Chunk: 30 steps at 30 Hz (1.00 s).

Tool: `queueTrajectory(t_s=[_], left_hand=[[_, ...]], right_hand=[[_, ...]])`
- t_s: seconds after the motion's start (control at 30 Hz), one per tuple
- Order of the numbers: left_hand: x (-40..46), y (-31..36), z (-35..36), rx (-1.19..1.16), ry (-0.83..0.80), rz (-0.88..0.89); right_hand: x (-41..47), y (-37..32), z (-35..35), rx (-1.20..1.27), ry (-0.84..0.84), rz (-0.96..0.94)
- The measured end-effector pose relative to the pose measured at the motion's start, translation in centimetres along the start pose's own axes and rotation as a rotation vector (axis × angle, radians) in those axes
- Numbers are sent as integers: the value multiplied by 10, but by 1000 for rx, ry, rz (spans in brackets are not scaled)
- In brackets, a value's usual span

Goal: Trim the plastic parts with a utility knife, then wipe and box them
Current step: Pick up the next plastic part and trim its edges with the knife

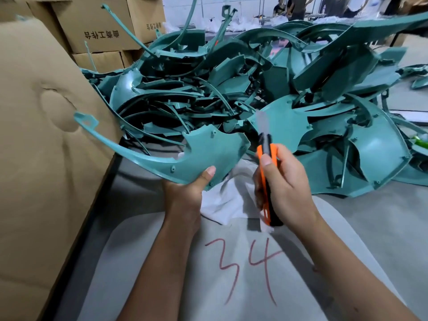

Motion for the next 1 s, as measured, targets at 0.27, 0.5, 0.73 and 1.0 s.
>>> queueTrajectory(t_s=[0.27,0.5,0.73,1.0], left_hand=[[-2,13,4,160,-73,159],[5,22,-12,175,-23,220],[5,19,-12,170,-12,202],[2,24,-7,131,3,200]], right_hand=[[-9,-11,28,88,-263,-7],[10,12,-7,-523,8,36],[-2,-8,17,-474,-90,-207],[13,21,-24,-513,98,43]])
Point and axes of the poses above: each hand's wrist, its own x-axis towards the middle knuckle, its own z-axis out of the palm, y = z × x, the point moved 8 cm from there along x, towards the middle knuckle
